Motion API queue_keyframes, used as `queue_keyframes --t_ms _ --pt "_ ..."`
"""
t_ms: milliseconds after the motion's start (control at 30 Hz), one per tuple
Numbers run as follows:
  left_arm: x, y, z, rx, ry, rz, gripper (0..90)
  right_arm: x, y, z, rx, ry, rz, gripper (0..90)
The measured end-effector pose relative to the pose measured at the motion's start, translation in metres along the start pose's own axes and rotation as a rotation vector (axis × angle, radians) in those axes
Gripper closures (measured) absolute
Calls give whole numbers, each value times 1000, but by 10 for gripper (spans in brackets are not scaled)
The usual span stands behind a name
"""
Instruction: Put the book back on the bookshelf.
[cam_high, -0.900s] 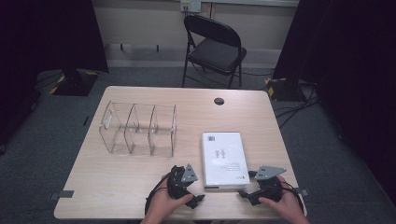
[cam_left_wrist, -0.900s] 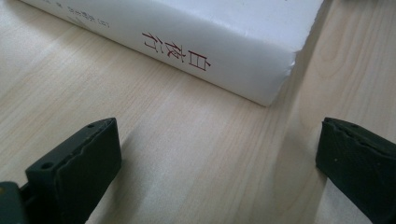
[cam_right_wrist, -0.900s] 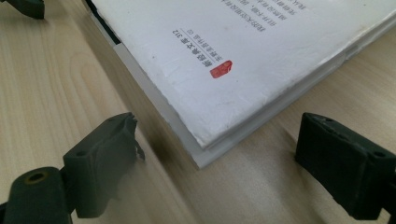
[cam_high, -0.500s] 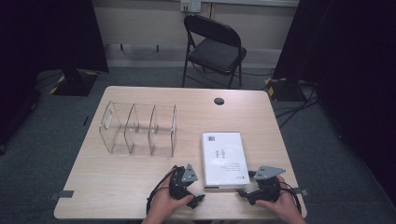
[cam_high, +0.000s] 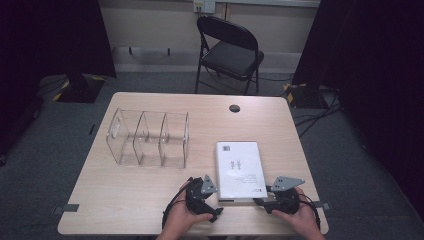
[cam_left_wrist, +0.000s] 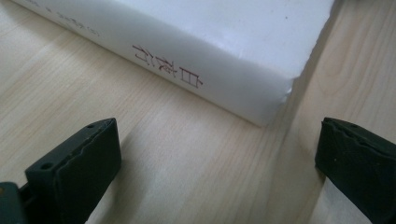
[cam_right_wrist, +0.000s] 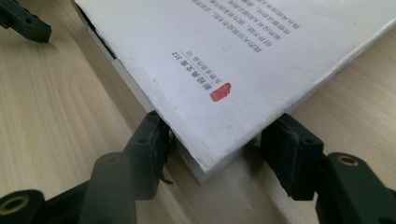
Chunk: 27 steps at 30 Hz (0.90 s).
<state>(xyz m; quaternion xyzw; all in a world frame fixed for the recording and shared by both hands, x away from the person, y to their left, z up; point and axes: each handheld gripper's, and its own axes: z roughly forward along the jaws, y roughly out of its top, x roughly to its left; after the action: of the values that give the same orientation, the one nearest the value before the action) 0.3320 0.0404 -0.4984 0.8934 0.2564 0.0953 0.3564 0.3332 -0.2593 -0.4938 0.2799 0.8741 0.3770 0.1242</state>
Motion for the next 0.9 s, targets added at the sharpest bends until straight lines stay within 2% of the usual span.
queue_keyframes --t_ms 133,233,267,500,667,733,767,800,867,900 --pt "-2 3 2 -6 5 -3 17 -1 1 -1 -7 28 16 471" --pt "-5 6 4 -37 -20 19 124 0 2 -2 -10 35 3 510" --pt "-6 6 5 -40 -14 14 139 1 2 -1 -10 38 4 516" --pt "-6 8 5 -31 -11 16 130 4 4 -3 -15 23 -2 542" --pt "-5 8 5 -25 -15 17 129 3 6 -9 -63 53 21 610" --pt "-5 9 4 -26 -13 14 169 4 8 -10 -62 49 21 611" --pt "-2 9 2 -14 -9 4 190 4 8 -10 -62 48 21 611" --pt "-1 10 1 6 -16 13 189 4 8 -10 -65 53 27 611" --pt "0 11 -3 4 10 3 189 3 7 -10 -65 56 26 611" --pt "1 12 -4 0 9 2 187 3 8 -10 -65 53 25 611"
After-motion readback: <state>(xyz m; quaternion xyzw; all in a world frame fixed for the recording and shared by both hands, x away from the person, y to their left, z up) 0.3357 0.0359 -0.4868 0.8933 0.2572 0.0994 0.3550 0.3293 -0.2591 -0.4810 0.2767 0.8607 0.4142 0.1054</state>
